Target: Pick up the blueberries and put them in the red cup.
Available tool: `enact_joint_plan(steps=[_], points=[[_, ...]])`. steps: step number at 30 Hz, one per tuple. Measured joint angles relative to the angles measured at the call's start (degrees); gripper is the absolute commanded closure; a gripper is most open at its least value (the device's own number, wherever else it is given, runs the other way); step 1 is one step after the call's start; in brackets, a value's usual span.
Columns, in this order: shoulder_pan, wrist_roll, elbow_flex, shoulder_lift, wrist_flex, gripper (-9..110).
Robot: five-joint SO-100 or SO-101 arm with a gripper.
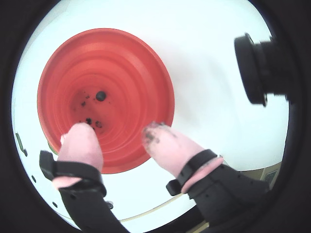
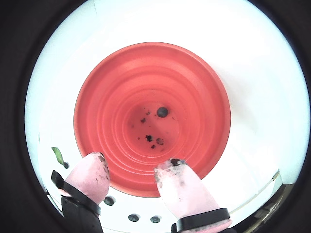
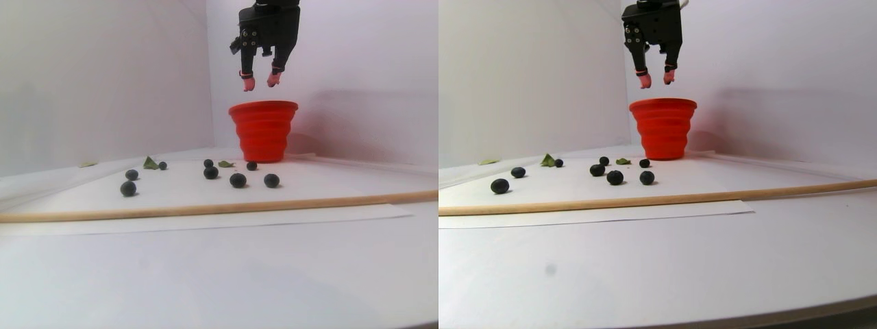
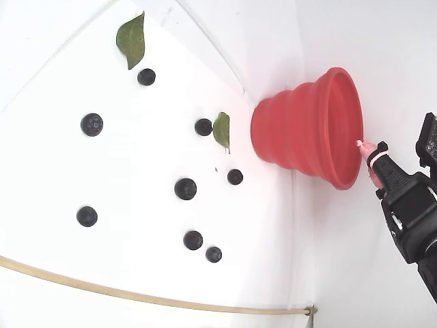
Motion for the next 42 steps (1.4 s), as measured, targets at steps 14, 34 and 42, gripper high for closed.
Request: enact_joint_plan(steps=[14,34,42], points=[[-3.16,0.0,1.41,4.31,5.1,84],[-8.35,1.85,13.62,14.06,8.44,84],[-10.55,2.11,17.4,16.52,9.05,84]])
